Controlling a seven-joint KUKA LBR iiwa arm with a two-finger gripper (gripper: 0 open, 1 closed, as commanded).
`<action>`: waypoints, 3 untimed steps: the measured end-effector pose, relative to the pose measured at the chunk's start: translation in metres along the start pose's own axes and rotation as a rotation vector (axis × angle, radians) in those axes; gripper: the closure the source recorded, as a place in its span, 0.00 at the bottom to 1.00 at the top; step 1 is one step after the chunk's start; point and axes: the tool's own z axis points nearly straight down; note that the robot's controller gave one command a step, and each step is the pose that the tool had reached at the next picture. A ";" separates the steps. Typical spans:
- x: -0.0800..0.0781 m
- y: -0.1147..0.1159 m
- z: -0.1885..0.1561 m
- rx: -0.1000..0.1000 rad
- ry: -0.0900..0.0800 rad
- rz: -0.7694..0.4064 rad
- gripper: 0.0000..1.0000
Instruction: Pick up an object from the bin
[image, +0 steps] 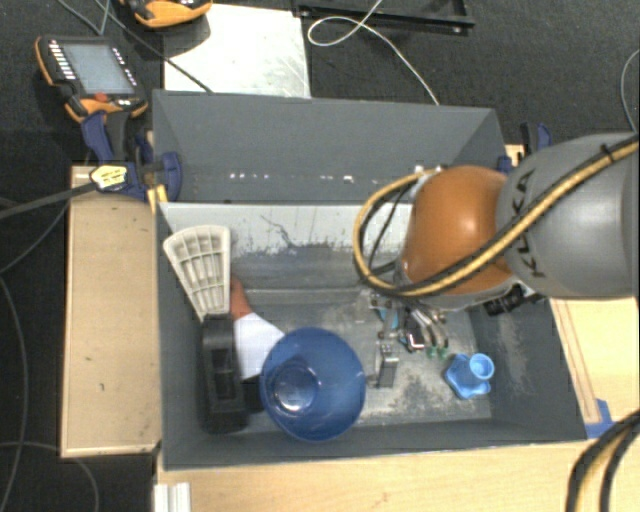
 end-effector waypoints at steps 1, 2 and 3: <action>-0.002 0.000 -0.004 0.000 -0.008 0.002 0.00; -0.013 0.069 0.063 -0.002 0.004 0.079 0.00; -0.023 0.073 0.055 0.000 -0.009 0.021 0.00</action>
Offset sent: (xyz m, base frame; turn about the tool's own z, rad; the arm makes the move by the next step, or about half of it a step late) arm 0.0132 0.0657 -0.0606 0.0822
